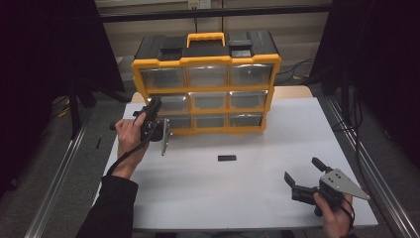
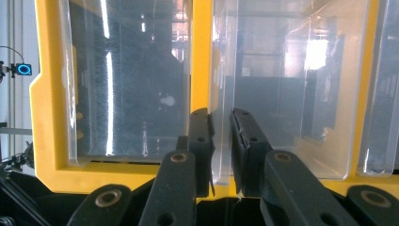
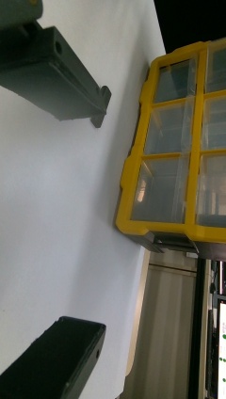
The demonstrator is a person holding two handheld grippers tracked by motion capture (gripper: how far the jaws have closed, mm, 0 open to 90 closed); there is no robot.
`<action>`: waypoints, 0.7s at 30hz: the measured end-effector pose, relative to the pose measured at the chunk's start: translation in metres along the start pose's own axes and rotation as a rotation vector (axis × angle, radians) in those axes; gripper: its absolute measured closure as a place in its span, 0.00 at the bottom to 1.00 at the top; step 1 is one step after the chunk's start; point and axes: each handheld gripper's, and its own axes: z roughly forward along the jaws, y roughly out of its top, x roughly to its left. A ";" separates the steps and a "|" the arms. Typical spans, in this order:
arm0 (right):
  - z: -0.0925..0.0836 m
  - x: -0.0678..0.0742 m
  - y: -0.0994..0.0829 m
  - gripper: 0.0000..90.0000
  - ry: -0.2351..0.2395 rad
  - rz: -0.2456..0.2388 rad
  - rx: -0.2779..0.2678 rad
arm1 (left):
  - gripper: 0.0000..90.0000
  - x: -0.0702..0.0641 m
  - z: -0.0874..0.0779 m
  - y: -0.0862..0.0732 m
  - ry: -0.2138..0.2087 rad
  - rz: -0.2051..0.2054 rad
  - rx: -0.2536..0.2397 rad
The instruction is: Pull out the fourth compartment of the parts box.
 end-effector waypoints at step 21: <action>0.001 0.000 0.000 0.00 0.001 0.001 -0.003 | 0.89 -0.001 -0.009 0.000 0.007 0.003 -0.009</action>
